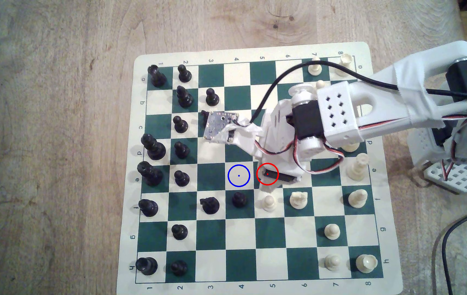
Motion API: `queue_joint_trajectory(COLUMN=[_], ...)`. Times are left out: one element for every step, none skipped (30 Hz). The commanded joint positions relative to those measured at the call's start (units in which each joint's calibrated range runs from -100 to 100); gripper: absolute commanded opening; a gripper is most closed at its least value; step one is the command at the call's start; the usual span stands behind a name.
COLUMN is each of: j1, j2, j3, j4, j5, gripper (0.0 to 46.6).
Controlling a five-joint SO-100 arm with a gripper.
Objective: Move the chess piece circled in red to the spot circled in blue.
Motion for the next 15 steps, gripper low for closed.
queue_joint_trajectory(j1=[0.64,0.72,0.72,0.72,0.64,0.64,0.64,0.64,0.56,0.48,0.4,0.25,0.17,0.09,0.01], j2=[-0.59,-0.42,-0.08,0.09,0.26,0.34,0.6,0.94,0.94,0.94,0.94,0.94,0.94,0.94,0.94], j3=[-3.59,-3.59,-3.5,-3.5,-3.41,-3.41,-3.32,-3.32,-3.04,-2.86,-2.77,-2.68,-2.68,-2.68,-2.59], j4=[-1.19,-1.43,-1.6,-1.84,-2.09,-2.25,-2.33,-2.42,-2.66,-2.74,-2.74,-2.74,-2.74,-2.74,-2.74], j5=[0.1,0.1,0.1,0.1,0.1,0.1,0.1,0.1,0.1,0.1,0.1,0.1,0.1,0.05,0.0], gripper=[15.6,15.6,15.4,15.4,15.2,15.1,15.0,14.7,14.6,14.4,14.2,13.9,13.8,13.5,13.1])
